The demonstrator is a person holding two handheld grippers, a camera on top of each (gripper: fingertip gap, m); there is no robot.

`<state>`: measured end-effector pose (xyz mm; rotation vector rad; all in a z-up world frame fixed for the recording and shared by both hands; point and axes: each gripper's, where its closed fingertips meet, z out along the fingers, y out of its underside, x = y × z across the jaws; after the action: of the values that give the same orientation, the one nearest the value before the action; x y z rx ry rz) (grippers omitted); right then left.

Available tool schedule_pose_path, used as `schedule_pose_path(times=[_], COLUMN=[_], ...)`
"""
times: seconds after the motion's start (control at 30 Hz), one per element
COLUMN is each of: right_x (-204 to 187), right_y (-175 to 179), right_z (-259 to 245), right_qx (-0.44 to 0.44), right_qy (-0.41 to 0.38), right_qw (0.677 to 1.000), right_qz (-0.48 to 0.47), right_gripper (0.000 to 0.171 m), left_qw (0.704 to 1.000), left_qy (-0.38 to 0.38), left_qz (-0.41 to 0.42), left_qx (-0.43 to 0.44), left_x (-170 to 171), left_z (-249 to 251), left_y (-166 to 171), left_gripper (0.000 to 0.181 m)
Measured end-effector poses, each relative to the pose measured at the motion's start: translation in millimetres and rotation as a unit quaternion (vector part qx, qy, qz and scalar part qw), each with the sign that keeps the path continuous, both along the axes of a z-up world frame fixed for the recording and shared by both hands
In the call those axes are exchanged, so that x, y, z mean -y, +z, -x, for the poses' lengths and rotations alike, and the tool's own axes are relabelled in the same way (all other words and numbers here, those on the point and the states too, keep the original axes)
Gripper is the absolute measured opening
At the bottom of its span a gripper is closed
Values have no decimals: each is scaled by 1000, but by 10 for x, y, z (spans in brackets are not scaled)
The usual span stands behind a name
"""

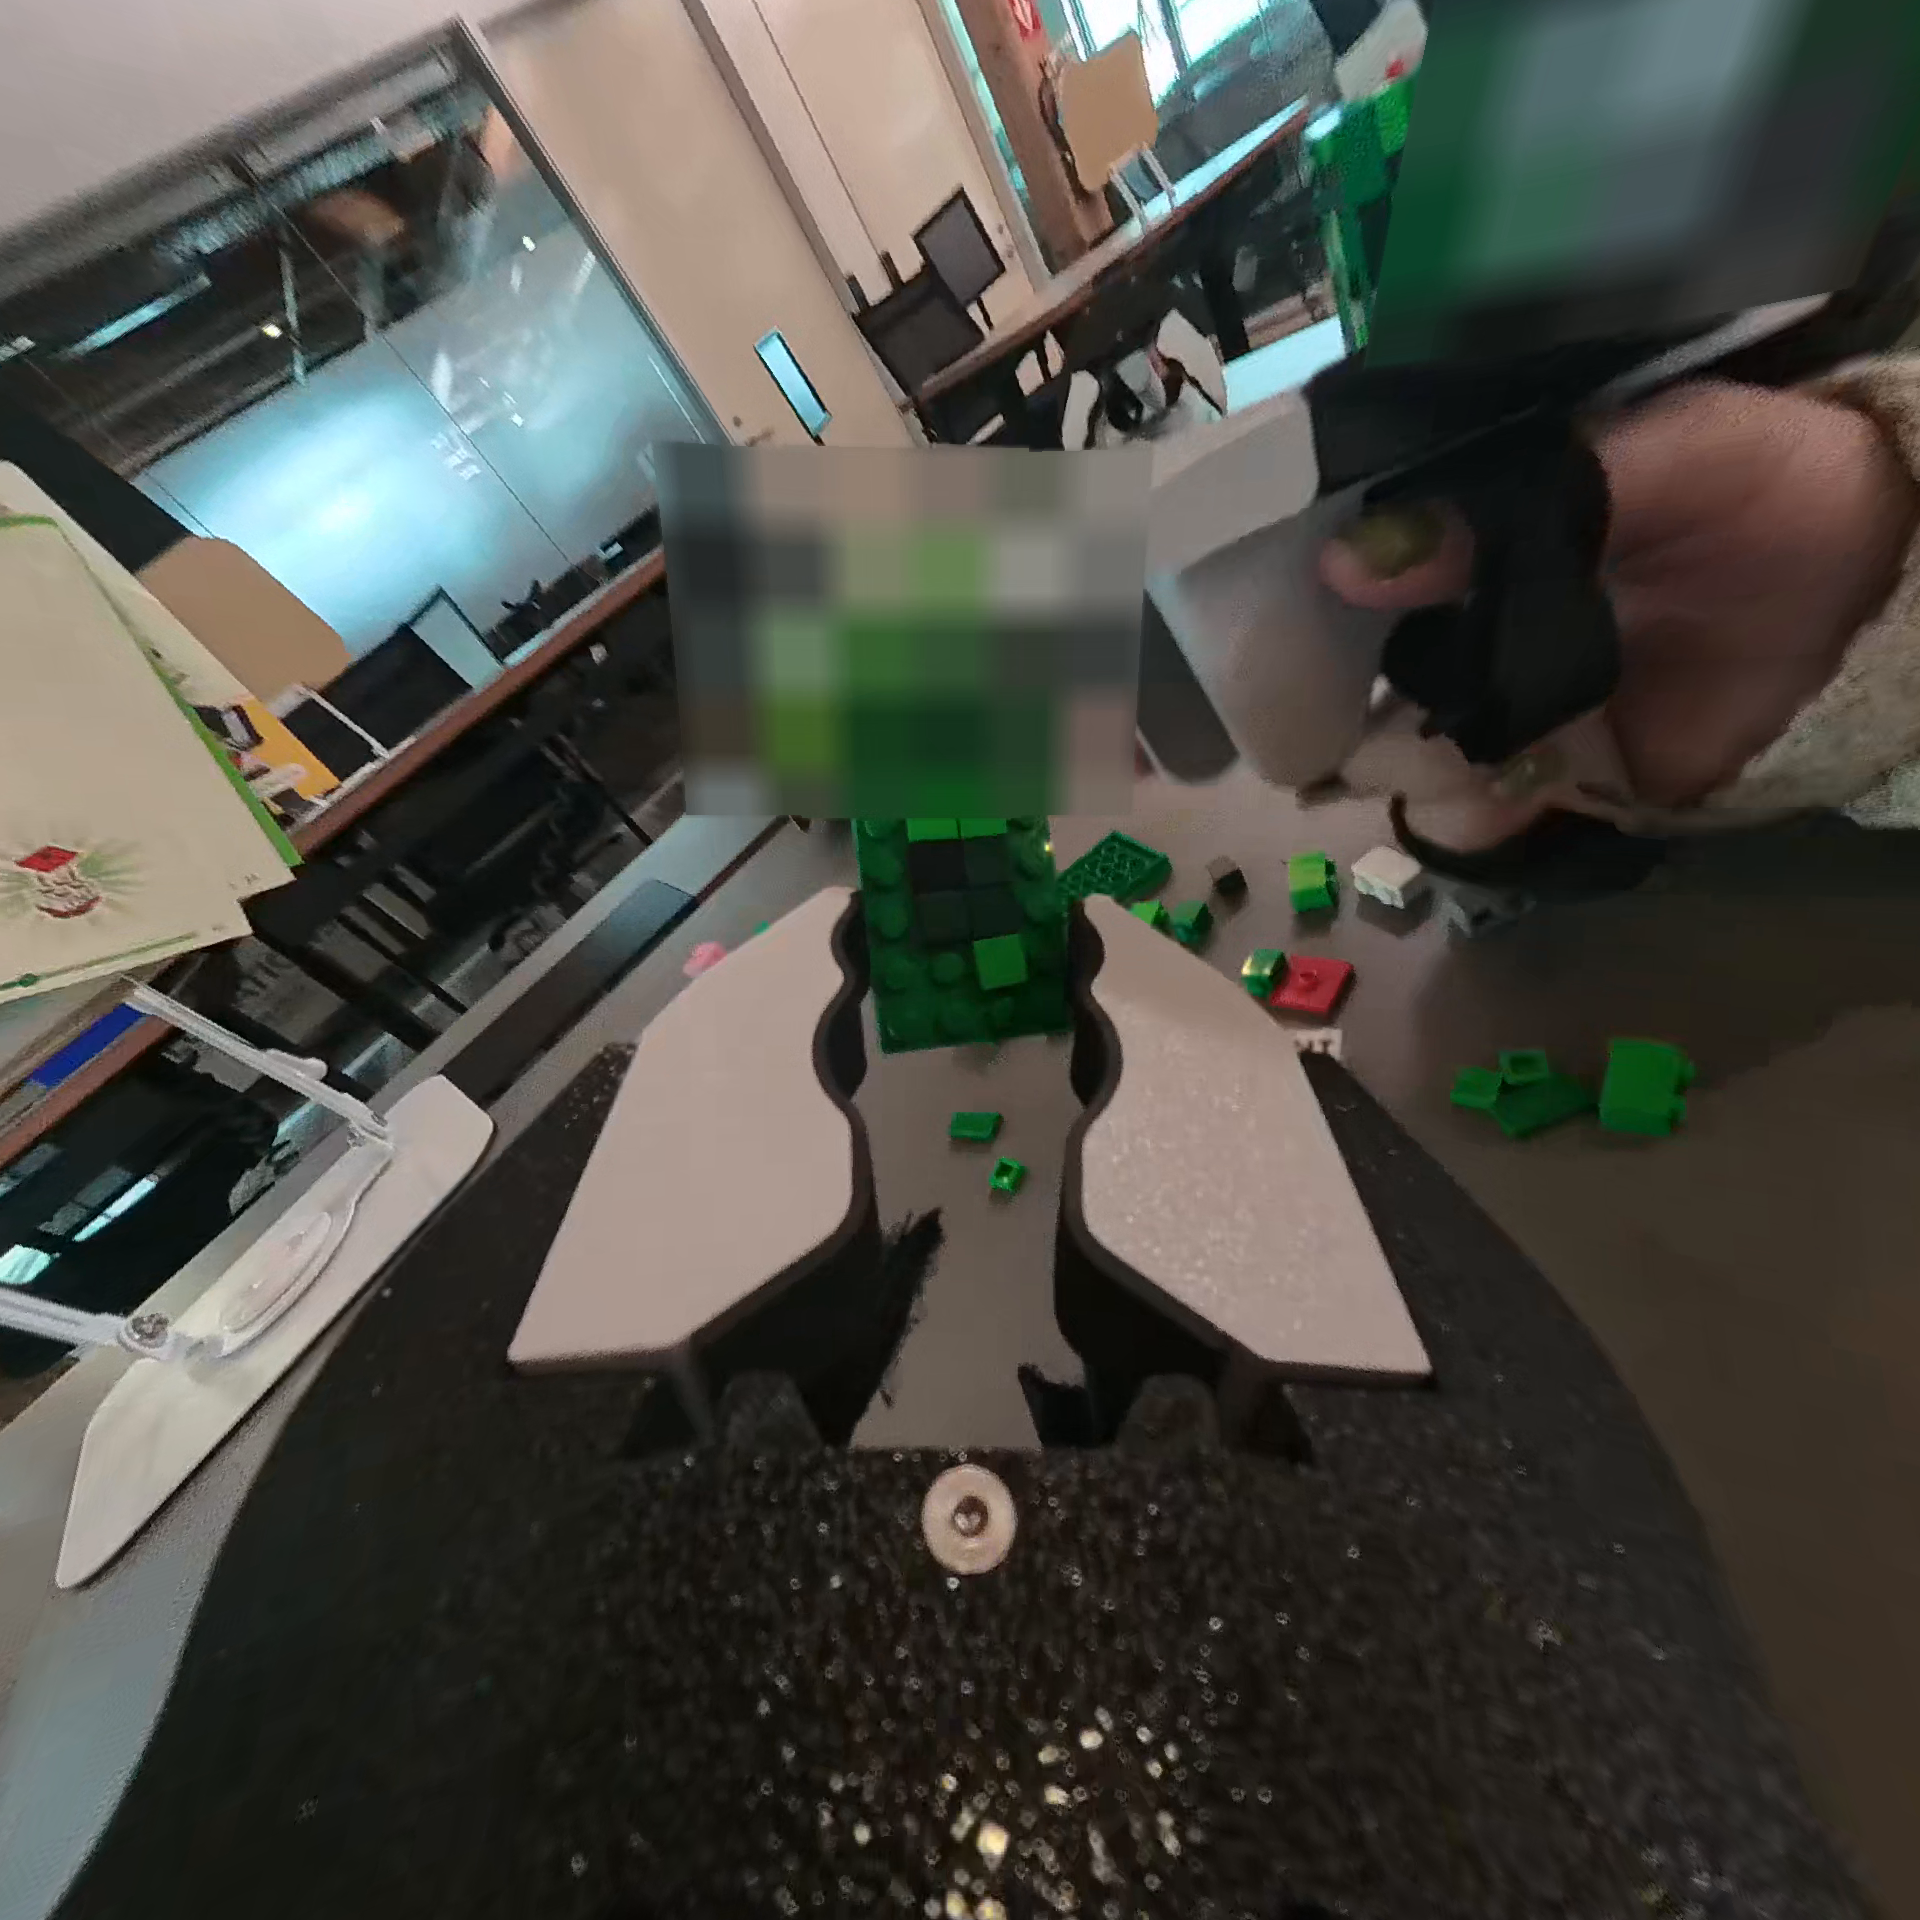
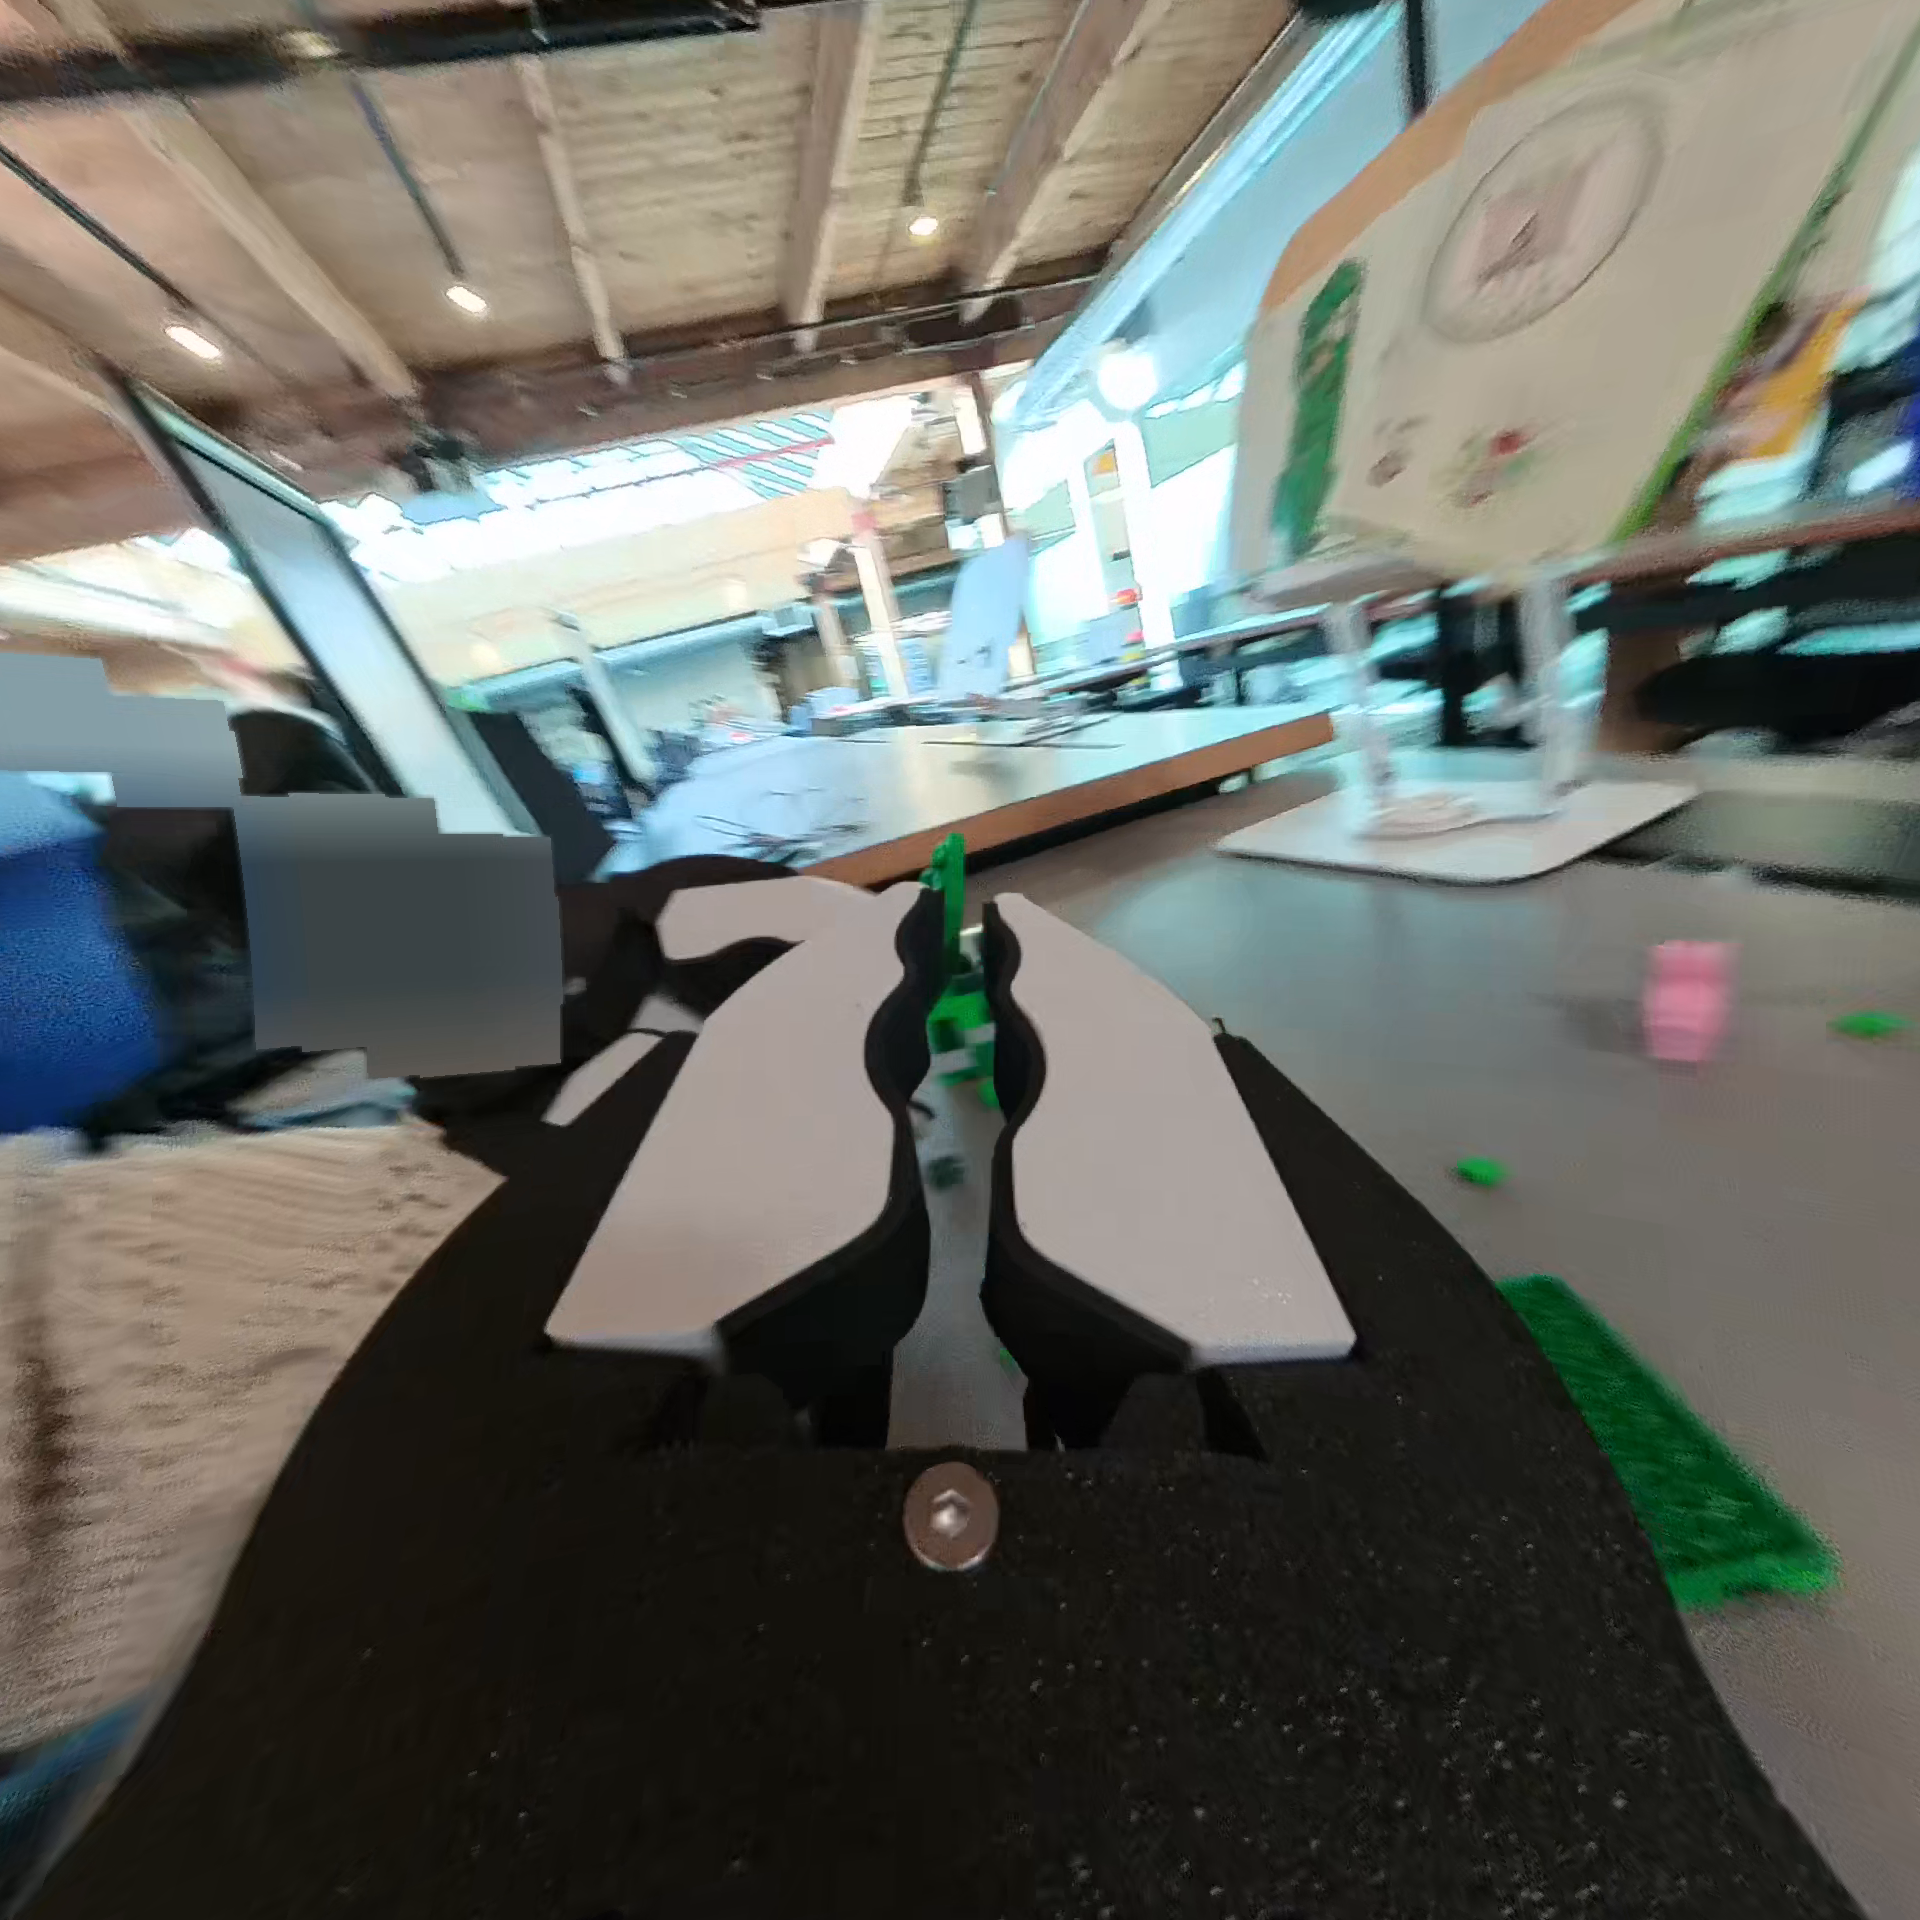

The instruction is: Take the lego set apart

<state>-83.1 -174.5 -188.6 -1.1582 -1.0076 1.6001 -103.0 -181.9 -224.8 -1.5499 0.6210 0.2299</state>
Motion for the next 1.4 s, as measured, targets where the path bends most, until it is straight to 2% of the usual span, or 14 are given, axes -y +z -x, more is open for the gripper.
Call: schedule_pose_path(times=[0.1,0.13,0.2,0.3,0.33,0.37,0.43,0.47,0.53,0.57,0.7,0.97,1.23,1.4], right_x=[-132,-140,-64,133,196,247,245,231,110,56,-34,84,74,138], right_y=[74,54,-50,-280,-330,-375,-373,-328,-243,-228,-145,-133,-175,-151], right_z=[-97,-105,-84,-35,-27,-24,-10,-6,0,-9,-41,6,43,49], right_qx=[7,29,77,145,153,160,151,141,117,113,82,76,88,85], right_qy=[-91,-95,-48,67,94,113,105,98,49,28,-1,23,12,23], right_qw=[990,986,987,985,982,979,980,983,989,990,994,996,996,996], right_qz=[-107,-132,-134,-71,-61,-60,-75,-68,-71,-79,-68,-42,-26,-26], right_gripper=[19,21,24,28,27,12,8,7,5,5,5,5,5,6], left_qw=[999,999,997,993,991,989,987,987,980,976,964,966,963,970], left_qy=[-9,-19,-35,-56,-55,-55,-35,-7,39,54,54,62,72,72], left_qz=[32,38,35,28,26,22,-5,-30,-85,-95,-110,-91,-79,-82], left_qx=[-13,-22,-51,-101,-117,-133,-154,-160,-177,-190,-236,-234,-248,-218], left_x=[0,4,18,42,42,43,26,6,15,24,59,21,17,44], left_z=[-6,-30,-82,-175,-190,-203,-179,-134,-82,-68,-124,-99,-65,-51], left_y=[-94,-124,-159,-223,-240,-255,-220,-149,20,52,39,-34,-68,-30], left_gripper=[36,35,35,35,35,36,35,35,51,53,27,24,14,9])
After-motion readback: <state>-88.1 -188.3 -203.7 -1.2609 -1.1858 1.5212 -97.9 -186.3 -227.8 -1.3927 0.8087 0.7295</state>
